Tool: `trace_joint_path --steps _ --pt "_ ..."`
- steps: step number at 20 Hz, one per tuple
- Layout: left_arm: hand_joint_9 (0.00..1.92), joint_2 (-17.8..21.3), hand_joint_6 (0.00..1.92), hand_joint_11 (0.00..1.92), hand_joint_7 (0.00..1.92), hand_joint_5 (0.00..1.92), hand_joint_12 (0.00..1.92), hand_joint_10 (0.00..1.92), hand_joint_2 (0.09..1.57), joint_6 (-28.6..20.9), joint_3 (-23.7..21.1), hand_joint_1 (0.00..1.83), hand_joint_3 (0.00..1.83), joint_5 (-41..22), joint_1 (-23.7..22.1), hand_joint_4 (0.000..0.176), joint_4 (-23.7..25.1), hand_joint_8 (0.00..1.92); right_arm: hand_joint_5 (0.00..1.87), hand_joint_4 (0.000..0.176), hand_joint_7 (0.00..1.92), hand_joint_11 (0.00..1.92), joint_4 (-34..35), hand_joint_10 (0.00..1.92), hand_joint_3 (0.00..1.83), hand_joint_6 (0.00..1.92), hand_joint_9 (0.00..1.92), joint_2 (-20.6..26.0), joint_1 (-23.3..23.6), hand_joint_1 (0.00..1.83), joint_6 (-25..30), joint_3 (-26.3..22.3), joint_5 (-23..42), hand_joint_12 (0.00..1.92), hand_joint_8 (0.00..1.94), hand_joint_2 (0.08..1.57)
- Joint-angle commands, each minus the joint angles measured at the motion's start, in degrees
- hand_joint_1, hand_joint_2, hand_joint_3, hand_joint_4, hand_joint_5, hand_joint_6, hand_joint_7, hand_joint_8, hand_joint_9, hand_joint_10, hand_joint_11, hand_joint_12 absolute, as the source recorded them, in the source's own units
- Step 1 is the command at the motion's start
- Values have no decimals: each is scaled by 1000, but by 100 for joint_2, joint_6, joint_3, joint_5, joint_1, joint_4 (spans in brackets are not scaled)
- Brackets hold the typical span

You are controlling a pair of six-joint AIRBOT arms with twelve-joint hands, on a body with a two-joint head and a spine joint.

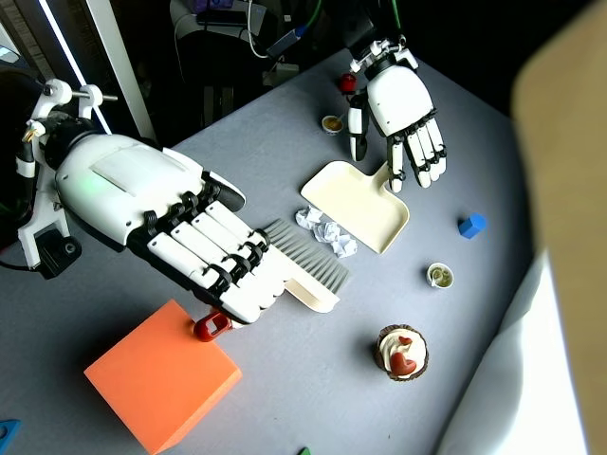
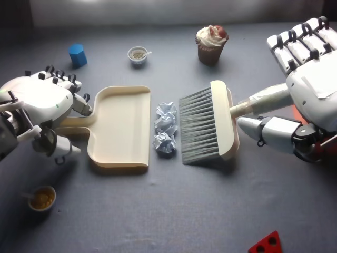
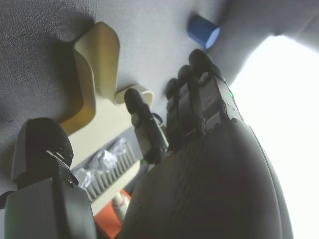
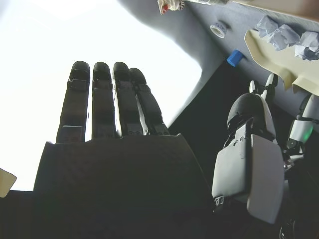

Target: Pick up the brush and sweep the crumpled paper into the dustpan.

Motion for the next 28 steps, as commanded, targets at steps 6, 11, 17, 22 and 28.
trace_joint_path --steps 6,11,17,22,28 --pt "176 -196 12 111 207 733 248 4 1014 37 138 983 0 -605 48 77 126 2 59 0 58 40 -67 8 5 7 47 139 414 0 -126 34 122 11 7 1027" --pt "201 -286 11 137 232 917 263 1 1046 64 168 1027 2 -652 51 46 124 0 54 0 62 75 -131 9 1 3 64 129 414 0 -126 41 160 24 5 1023" --pt "204 -322 753 153 254 1114 282 2 1061 158 168 1153 0 -677 1 0 91 6 52 0 65 62 -313 10 0 7 65 140 410 0 -126 -19 160 15 9 1020" --pt "224 -339 775 137 286 1102 272 3 1065 253 176 1146 0 -665 -90 0 69 2 44 0 62 42 -313 4 0 1 61 117 408 0 -102 -36 158 4 3 1002" --pt "227 -310 834 123 259 1068 243 0 1078 418 260 1110 2 -429 -352 0 48 1 1 0 17 84 -432 1 0 0 44 -85 409 539 97 114 -49 20 0 1036"
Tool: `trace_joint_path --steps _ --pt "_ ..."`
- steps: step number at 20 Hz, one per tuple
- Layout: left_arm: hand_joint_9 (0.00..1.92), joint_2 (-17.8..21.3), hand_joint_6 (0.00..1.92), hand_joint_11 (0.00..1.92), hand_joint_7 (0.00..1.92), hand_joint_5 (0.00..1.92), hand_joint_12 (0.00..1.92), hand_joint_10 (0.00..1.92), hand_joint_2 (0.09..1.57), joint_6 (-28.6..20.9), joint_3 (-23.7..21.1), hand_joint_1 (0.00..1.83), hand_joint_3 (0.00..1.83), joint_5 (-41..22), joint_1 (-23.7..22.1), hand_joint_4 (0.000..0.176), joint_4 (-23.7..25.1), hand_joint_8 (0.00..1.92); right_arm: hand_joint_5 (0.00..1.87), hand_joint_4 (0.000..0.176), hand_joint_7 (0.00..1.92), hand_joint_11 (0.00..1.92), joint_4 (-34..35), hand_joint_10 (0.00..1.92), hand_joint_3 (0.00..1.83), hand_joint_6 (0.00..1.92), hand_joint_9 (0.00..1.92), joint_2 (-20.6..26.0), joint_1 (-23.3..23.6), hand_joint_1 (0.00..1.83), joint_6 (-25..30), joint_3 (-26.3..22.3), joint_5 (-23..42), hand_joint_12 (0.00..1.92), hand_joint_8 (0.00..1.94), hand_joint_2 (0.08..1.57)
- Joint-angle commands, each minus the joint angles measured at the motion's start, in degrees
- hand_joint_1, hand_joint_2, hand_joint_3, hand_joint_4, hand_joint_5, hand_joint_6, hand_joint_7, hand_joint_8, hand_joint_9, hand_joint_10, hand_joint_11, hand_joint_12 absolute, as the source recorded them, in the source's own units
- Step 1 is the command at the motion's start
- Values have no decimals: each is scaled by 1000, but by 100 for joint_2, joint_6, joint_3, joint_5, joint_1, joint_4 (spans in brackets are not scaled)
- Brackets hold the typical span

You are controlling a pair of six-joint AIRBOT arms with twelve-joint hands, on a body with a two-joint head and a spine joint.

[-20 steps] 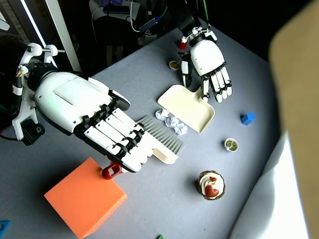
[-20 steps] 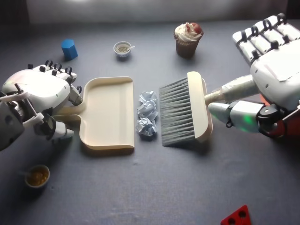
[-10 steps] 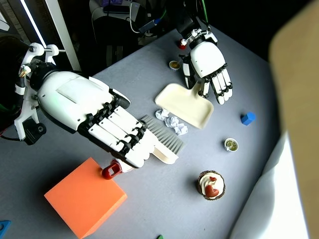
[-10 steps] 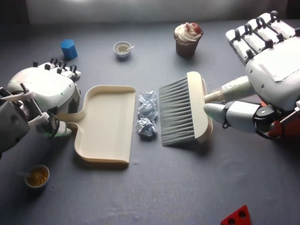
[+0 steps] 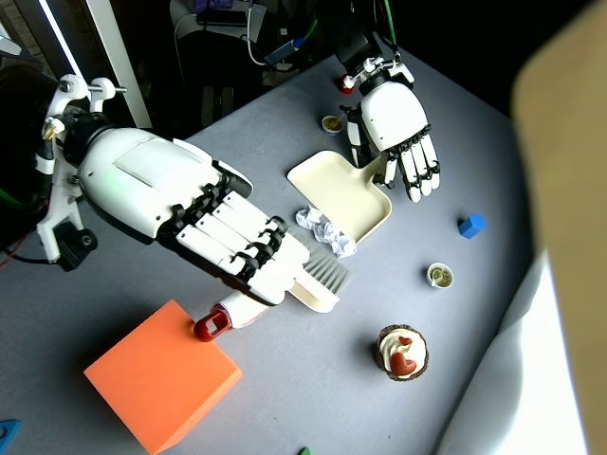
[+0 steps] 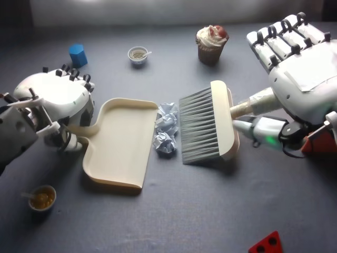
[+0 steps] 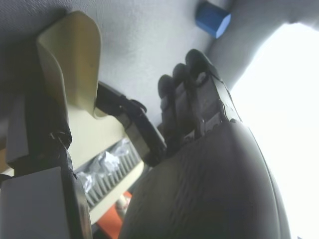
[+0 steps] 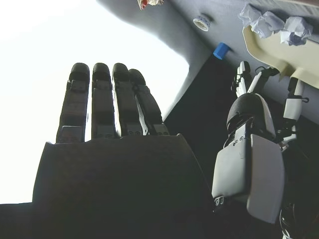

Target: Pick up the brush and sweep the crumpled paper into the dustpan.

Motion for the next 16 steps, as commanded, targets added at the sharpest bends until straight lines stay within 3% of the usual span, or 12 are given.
trace_joint_path --steps 1,2,5,10,13,16 --pt "215 42 824 125 252 1075 239 1 1076 68 54 1104 0 -439 -104 13 207 0 33 0 39 102 -485 9 0 12 63 20 98 723 12 -4 -539 27 10 1006" --pt "176 52 855 93 229 1056 219 0 1084 106 104 1103 2 -343 -210 0 230 3 47 0 54 106 -485 9 0 15 67 -36 90 835 12 13 -596 28 13 1005" --pt "208 96 820 113 264 1077 221 5 1075 213 248 1111 0 -55 -509 0 278 6 58 0 48 106 -574 5 0 11 67 -181 -12 1075 12 22 -794 25 5 987" --pt "217 69 852 122 277 1056 217 1 1083 352 411 1105 1 108 -808 0 242 1 169 0 170 245 -738 13 5 10 180 -513 -485 1265 11 -21 -1573 66 11 975" --pt "227 -24 850 144 276 1059 224 5 1082 403 503 1105 0 246 -901 1 275 0 190 0 169 292 -1035 5 0 1 225 -728 -695 1225 22 71 -2025 66 0 940" --pt "227 -145 845 150 265 1060 219 1 1081 348 518 1129 1 181 -799 0 266 2 223 0 201 296 -1036 2 2 8 227 -925 -694 1224 54 311 -2037 62 8 945"
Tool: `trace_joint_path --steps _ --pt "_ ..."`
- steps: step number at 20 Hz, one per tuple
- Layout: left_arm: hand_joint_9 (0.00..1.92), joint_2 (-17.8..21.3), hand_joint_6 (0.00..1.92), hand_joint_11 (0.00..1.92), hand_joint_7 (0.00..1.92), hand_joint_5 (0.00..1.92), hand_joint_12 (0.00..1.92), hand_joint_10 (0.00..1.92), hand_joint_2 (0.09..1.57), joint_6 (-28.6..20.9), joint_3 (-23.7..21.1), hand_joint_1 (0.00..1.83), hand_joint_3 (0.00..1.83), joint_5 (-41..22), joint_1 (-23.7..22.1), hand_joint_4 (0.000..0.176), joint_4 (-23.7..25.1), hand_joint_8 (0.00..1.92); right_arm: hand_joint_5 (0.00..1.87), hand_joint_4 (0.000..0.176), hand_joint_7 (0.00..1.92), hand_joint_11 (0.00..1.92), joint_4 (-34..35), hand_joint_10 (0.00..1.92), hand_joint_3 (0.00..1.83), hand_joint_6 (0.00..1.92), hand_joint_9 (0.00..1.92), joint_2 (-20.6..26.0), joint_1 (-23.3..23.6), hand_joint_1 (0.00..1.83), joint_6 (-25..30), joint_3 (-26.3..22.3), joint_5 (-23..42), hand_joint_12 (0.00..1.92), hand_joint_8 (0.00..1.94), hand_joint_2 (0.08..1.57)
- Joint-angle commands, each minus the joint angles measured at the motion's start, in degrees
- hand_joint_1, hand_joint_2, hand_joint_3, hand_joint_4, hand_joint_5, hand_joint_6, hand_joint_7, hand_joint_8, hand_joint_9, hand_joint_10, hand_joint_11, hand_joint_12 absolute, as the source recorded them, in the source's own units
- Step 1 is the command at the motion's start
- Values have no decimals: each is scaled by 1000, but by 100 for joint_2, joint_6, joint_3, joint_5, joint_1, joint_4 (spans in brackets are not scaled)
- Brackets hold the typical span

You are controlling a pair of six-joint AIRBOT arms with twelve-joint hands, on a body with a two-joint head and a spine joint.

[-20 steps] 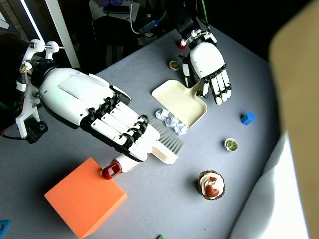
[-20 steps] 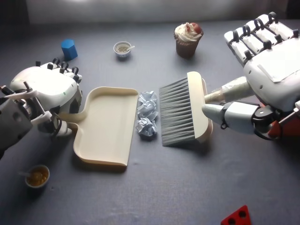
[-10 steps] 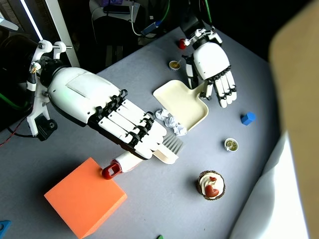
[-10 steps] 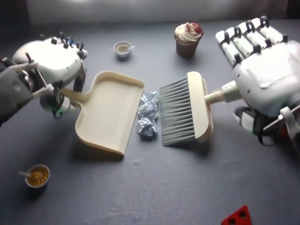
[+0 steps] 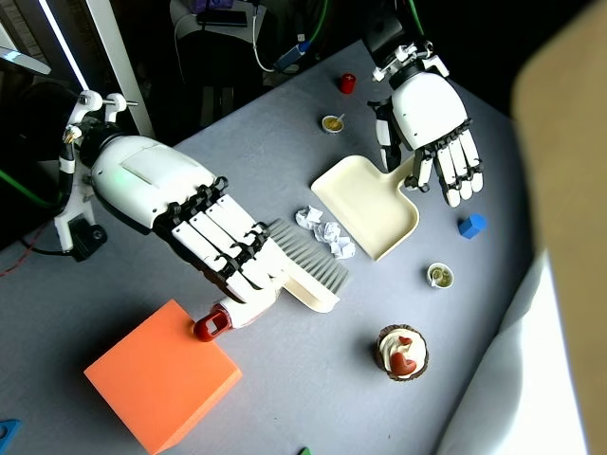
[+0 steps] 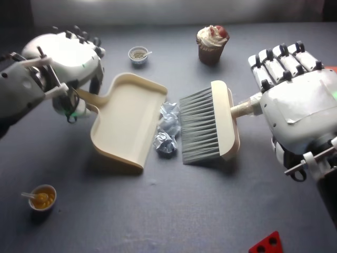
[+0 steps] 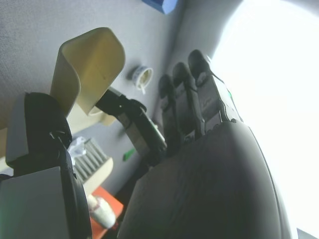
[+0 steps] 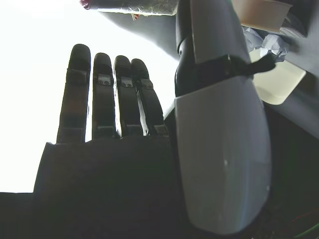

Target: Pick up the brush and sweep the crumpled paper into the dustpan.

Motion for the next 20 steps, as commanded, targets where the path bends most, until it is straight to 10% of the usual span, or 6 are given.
trace_joint_path --steps 1,6,7,10,16,20 --pt "227 -1 830 143 270 1071 211 1 1077 -38 23 1116 0 -537 22 0 167 3 211 0 191 278 -469 0 6 2 209 -31 81 1230 10 44 -481 53 3 956" --pt "211 -204 840 131 254 1065 193 2 1079 -311 114 1103 0 -646 177 11 232 1 189 0 162 213 -470 0 0 0 163 -411 -97 1272 41 472 -482 21 0 948" --pt "212 -255 849 134 254 1058 192 1 1080 -416 178 1076 0 -647 193 81 302 1 184 0 155 203 -503 0 0 0 153 -519 -162 1278 86 605 -482 16 0 943" --pt "212 -329 836 126 270 1067 183 2 1078 -568 333 1106 0 -619 192 4 455 2 214 0 149 170 -721 0 0 8 136 -692 -247 1254 343 888 -484 3 0 922" --pt "233 -314 883 133 284 1039 194 0 1089 -724 500 1087 1 -563 145 38 586 0 184 0 135 146 -885 0 0 1 104 -845 -208 1276 612 1204 -470 11 0 913" --pt "210 -327 866 124 268 1049 202 0 1086 -724 564 1109 0 -454 33 0 598 1 230 0 157 172 -887 6 0 16 120 -1006 -204 1260 612 1503 -466 21 7 907"
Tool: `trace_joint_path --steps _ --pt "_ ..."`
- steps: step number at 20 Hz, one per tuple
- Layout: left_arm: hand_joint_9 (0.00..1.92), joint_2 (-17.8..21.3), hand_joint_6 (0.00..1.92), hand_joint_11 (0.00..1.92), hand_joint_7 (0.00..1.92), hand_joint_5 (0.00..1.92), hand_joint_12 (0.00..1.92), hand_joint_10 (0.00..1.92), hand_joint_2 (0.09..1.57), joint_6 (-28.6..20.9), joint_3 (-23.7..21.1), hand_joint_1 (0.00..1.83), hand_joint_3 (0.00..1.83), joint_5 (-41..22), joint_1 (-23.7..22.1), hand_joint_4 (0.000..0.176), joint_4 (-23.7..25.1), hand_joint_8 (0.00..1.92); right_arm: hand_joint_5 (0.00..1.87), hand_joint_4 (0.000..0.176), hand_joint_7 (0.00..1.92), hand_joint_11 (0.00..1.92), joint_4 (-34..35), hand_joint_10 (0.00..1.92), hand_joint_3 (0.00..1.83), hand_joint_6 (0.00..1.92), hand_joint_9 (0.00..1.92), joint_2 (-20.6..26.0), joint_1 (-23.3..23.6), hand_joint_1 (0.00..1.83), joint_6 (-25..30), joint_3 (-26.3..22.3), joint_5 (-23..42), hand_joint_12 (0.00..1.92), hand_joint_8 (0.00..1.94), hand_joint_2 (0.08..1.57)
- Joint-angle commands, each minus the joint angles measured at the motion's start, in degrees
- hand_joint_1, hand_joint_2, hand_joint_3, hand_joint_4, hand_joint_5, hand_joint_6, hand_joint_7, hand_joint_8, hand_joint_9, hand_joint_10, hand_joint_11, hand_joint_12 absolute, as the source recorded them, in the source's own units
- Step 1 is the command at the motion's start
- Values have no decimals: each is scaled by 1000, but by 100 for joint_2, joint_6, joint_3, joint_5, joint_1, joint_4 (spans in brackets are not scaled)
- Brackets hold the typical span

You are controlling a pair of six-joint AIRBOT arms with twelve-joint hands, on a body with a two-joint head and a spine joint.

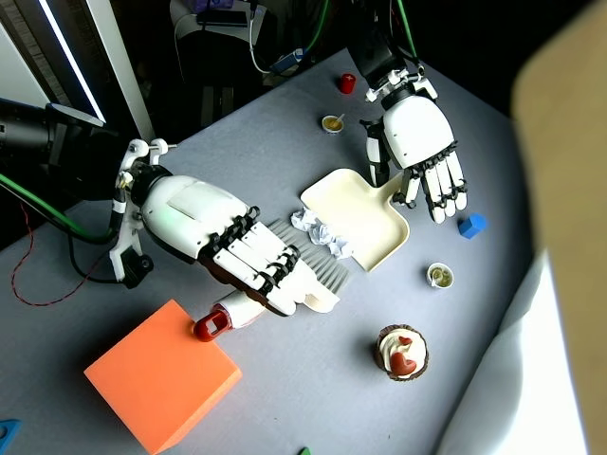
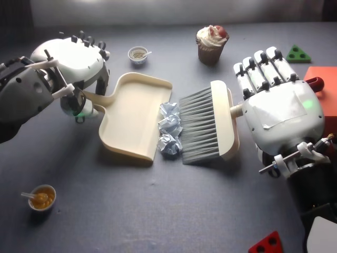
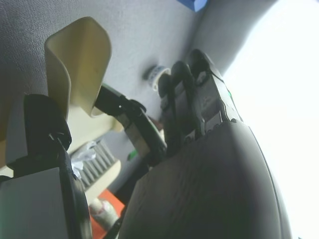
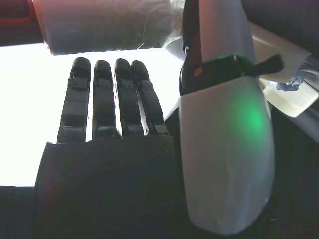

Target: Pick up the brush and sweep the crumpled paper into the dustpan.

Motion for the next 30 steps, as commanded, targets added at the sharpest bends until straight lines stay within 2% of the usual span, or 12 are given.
trace_joint_path --steps 1,2,3,4,9,10,12,13,16,18,26,30 --pt "218 24 863 127 277 1050 208 3 1086 21 34 1118 0 -485 -46 0 155 3 239 0 155 171 -481 6 0 17 122 -7 84 1278 -13 36 -519 20 5 912" --pt "217 29 850 128 289 1059 209 2 1082 18 27 1107 0 -487 -46 0 144 4 245 0 157 174 -452 8 0 16 131 -55 84 1296 -13 131 -518 21 5 916" --pt "186 29 892 80 267 1033 188 0 1092 16 25 1088 2 -491 -53 30 144 2 247 0 157 167 -445 5 4 14 125 -91 84 1307 -13 194 -519 18 4 925" --pt "170 32 902 60 257 1027 179 0 1094 16 19 1085 2 -495 -61 34 141 0 245 0 159 166 -512 2 4 11 121 -134 84 1307 -5 265 -519 17 4 926" --pt "216 45 862 108 281 1051 213 3 1085 15 -17 1115 0 -474 -98 0 126 2 224 0 154 156 -647 2 0 0 119 -243 108 1329 181 482 -443 11 2 919" --pt "207 52 906 97 273 1025 208 1 1096 15 -29 1082 1 -475 -102 37 123 1 224 0 153 158 -648 3 0 0 124 -252 131 1335 217 519 -396 12 1 921" --pt "231 53 877 117 294 1043 217 2 1089 15 -35 1096 0 -472 -109 14 118 2 231 0 160 162 -648 3 2 3 124 -294 170 1330 247 638 -359 14 4 924" --pt "252 54 841 144 305 1065 230 5 1079 15 -37 1097 0 -464 -110 26 113 3 236 0 165 183 -641 5 1 5 131 -325 180 1324 248 725 -358 22 5 922" --pt "243 57 835 121 301 1068 221 1 1077 15 -57 1099 0 -459 -113 24 109 0 228 0 144 194 -618 2 7 2 127 -389 207 1302 266 912 -334 26 0 938" --pt "225 58 839 117 284 1066 223 0 1078 15 -61 1115 0 -455 -113 0 100 1 238 0 156 198 -575 5 5 5 138 -423 229 1302 267 1046 -321 26 5 940" --pt "215 68 810 106 298 1083 227 3 1072 16 -61 1116 0 -460 -118 0 104 7 256 0 152 134 -509 1 4 9 114 -438 241 1314 267 1258 -282 2 3 944" --pt "189 58 810 100 281 1082 225 1 1071 16 -62 1116 0 -469 -117 0 100 1 450 0 395 320 -484 16 4 9 364 -430 240 1267 267 1258 -282 59 12 1017"
